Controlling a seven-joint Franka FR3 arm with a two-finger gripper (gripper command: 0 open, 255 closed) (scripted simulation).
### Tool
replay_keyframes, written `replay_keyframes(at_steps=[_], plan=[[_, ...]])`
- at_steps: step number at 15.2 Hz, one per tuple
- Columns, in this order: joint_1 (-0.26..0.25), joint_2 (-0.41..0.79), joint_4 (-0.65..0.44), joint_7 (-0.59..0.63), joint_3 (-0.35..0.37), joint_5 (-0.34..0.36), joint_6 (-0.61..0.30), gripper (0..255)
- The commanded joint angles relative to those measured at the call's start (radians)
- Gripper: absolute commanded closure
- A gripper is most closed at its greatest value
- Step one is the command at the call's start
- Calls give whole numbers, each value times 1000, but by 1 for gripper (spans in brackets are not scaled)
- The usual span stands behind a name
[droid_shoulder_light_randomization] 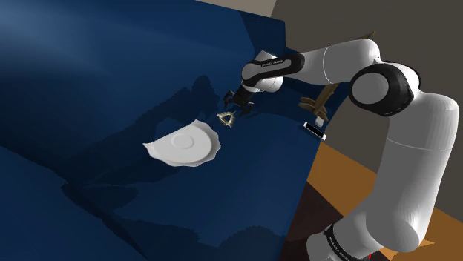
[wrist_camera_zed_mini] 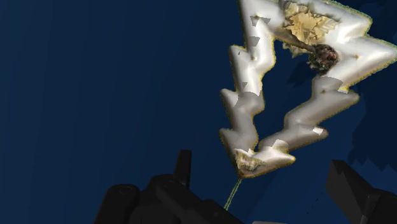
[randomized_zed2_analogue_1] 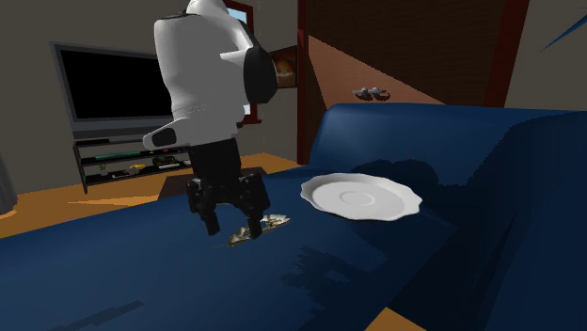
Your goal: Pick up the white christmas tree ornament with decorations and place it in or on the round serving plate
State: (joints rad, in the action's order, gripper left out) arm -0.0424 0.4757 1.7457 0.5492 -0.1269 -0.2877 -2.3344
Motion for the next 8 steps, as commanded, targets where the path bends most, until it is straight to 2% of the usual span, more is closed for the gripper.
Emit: replay_keyframes(at_steps=[1, 7, 8], plan=[[0, 7, -4, 0, 1, -1, -4, 0], [0, 7, -4, 0, 1, -1, -3, 0], [0, 7, -4, 0, 1, -1, -3, 255]])
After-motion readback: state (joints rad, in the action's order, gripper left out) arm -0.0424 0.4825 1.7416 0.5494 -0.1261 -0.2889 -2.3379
